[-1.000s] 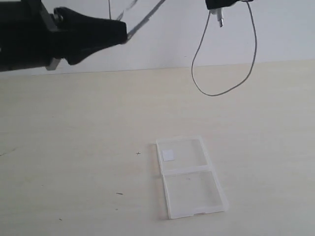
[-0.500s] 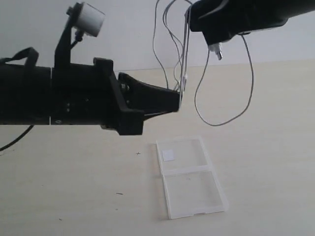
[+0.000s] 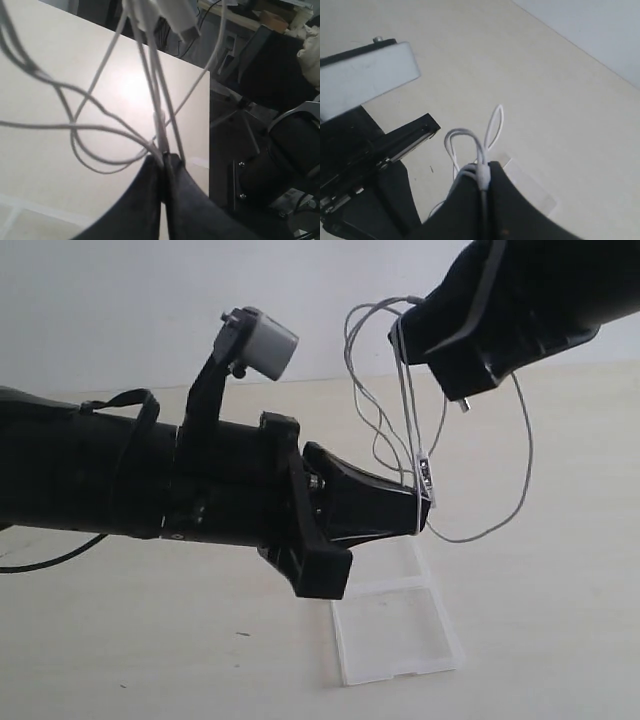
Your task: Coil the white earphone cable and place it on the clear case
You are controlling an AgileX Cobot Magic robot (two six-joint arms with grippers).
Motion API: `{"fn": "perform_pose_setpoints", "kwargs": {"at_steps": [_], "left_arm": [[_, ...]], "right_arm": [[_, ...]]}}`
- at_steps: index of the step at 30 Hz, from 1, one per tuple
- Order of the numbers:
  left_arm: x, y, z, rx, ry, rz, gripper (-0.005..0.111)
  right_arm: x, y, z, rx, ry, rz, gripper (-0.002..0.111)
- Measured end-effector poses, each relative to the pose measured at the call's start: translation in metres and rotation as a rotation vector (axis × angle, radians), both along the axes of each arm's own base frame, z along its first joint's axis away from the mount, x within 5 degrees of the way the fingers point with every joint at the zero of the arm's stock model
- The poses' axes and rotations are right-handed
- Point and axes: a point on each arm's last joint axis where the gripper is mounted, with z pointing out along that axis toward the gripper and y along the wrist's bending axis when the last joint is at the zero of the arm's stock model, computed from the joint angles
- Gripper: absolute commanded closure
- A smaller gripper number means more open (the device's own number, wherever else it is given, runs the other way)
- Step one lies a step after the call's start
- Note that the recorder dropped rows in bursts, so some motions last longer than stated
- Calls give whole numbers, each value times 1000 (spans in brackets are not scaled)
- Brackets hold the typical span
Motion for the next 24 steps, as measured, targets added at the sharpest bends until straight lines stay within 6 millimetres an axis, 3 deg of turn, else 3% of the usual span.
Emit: {"fn": "perform_pose_setpoints", "kwargs": {"at_steps": [8, 17, 24], "left_arm": [[-3, -3, -14, 31, 50, 3, 52], [3, 6, -12, 101, 82, 142, 52], [-5, 16, 29, 78, -78, 180, 51]], "right_arm": [[1, 0, 15, 85, -71, -21, 108], [3, -1, 15, 55, -91, -27, 108], [3, -2, 19, 85, -107, -49, 108]]}}
